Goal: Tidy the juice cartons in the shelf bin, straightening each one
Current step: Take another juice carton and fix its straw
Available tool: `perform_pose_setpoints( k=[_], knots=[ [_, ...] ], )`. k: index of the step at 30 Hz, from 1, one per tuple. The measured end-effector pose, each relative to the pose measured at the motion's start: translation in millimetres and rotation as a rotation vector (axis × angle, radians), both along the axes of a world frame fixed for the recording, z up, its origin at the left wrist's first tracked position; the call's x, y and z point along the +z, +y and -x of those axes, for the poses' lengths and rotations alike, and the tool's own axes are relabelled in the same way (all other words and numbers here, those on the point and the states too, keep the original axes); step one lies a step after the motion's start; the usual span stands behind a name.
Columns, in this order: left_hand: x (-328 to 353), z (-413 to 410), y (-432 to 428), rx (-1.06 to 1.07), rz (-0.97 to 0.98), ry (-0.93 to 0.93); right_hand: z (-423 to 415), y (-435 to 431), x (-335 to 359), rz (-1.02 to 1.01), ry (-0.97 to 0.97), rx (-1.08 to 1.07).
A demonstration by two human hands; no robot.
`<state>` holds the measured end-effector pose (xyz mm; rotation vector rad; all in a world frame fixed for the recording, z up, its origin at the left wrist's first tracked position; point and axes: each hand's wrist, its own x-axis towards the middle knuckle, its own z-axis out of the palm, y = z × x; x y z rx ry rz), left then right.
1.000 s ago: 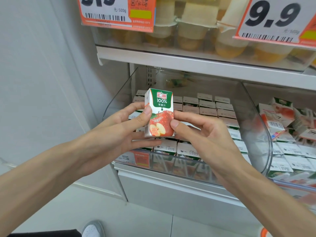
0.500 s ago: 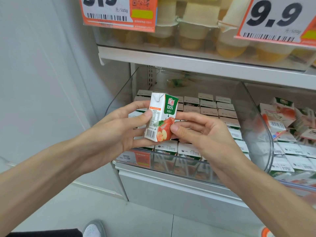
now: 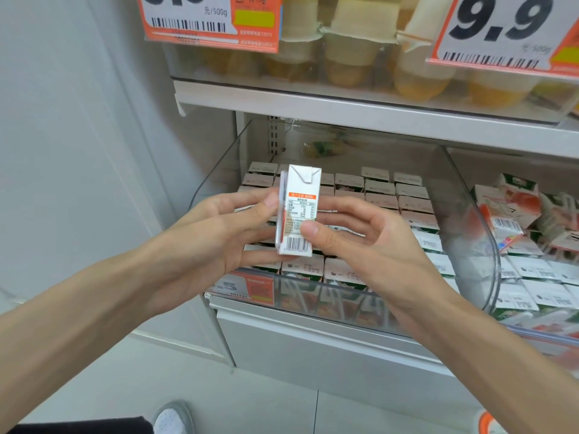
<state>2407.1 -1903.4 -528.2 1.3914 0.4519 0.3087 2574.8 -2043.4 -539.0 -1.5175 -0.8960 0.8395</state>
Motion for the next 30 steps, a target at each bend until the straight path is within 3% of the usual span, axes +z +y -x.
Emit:
perform_pose_setpoints(
  k=[12, 18, 30],
  knots=[
    [0, 0, -4, 0.098, 0.089, 0.002, 2, 2, 1, -0.014, -0.121, 0.038],
    [-1, 0, -3, 0.109, 0.106, 0.007, -2, 4, -1, 0.005, -0.034, -0.052],
    [1, -2, -9, 0.162, -0.077, 0.042, 3, 3, 5, -0.035, -0.104, -0.037]
  ],
)
